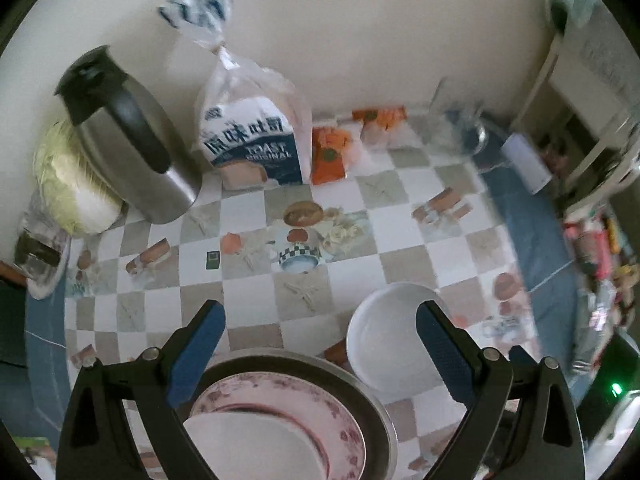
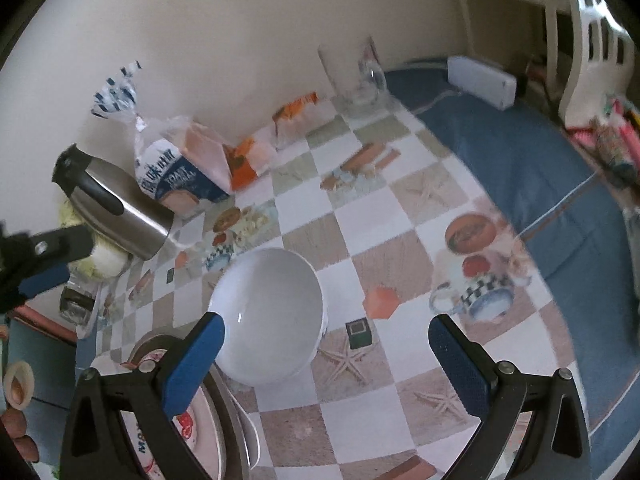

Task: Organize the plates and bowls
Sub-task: 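Move the right gripper to the rim of the wide white bowl, then close the right gripper on the wide bowl rim and lift it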

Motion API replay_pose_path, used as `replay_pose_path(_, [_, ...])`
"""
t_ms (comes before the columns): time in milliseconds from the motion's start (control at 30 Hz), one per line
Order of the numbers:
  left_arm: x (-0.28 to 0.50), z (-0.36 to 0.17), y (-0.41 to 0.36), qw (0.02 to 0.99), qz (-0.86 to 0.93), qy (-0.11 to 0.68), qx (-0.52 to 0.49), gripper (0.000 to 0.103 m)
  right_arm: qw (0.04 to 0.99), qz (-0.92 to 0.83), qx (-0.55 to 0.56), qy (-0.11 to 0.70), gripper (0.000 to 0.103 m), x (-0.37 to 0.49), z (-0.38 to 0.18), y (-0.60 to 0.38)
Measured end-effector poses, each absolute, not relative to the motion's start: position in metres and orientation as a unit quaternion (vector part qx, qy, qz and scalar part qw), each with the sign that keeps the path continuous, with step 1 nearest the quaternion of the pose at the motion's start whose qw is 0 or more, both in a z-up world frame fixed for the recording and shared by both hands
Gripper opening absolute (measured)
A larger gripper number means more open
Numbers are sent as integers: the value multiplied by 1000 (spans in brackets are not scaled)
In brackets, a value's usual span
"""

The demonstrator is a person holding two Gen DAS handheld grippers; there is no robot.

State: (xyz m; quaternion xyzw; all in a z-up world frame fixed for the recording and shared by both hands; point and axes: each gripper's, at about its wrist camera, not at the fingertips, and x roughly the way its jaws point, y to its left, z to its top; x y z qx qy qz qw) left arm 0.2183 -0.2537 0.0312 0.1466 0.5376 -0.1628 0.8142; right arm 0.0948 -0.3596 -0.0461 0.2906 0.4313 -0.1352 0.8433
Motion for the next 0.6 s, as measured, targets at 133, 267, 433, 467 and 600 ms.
replay_pose_path(133, [223, -2, -277, 795, -149, 559, 184, 86, 835, -139, 294, 444, 83, 99, -59, -364])
replay_pose_path(267, [228, -38, -285, 766, -142, 594, 200, 58, 824, -121, 326, 448, 61, 100, -73, -368])
replay_pose_path(433, [233, -67, -282, 744, -129, 625, 196, 44, 821, -93, 340, 450, 42, 105, -80, -362])
replay_pose_path(467, [233, -68, -283, 743, -129, 628, 194, 42, 821, -87, 339, 450, 40, 107, -81, -360])
replay_pose_path(600, [232, -78, -284, 732, -138, 640, 189, 22, 819, -75, 336, 459, 27, 112, -86, -353])
